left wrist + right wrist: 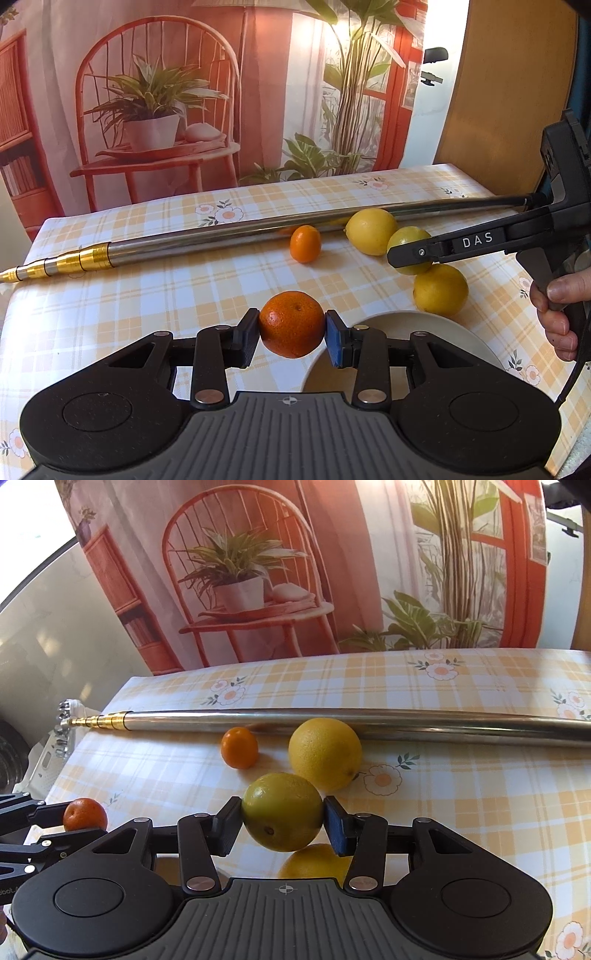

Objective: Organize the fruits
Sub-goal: 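Carry both fruits over the plate and open the right gripper to drop the lemon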

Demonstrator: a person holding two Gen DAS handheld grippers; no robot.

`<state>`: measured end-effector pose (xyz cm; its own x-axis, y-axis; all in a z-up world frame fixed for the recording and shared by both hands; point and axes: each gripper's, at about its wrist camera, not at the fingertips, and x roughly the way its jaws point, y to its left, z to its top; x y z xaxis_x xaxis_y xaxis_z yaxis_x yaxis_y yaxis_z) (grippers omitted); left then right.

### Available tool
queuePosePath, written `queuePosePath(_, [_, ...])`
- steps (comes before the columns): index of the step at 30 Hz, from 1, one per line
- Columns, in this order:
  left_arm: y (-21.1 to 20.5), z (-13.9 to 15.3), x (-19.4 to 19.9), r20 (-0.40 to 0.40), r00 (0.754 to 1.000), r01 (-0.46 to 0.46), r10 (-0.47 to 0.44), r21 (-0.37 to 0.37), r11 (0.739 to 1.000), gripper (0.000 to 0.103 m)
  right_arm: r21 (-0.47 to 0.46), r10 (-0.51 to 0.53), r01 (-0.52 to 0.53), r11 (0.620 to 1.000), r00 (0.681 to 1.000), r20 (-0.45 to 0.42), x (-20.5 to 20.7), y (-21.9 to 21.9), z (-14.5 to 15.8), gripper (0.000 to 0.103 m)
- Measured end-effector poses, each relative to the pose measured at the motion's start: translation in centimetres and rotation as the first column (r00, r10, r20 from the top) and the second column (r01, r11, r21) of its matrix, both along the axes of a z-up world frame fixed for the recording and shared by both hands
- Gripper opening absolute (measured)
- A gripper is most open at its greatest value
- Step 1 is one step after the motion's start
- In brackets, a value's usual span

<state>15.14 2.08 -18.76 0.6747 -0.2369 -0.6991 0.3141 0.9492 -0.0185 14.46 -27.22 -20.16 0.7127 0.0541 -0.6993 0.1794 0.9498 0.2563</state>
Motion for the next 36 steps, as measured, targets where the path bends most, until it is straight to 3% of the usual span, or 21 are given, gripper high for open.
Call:
queuePosePath(10, [-0.4,0.0,-1.6,-0.001,1.0,0.027,-0.027,0.005,1.0,0.04,0.0,0.043,-0.043,0.999,0.998,0.035,-3.3,2.0,1.9,0.044])
queuePosePath(36, [-1.4,-1.0,-3.3,-0.027,0.997,0.066,-0.066,0.02,0.998,0.04,-0.014,0.125,-0.125,0.992,0.991,-0.045,-11.1,5.7,0.9,0.044])
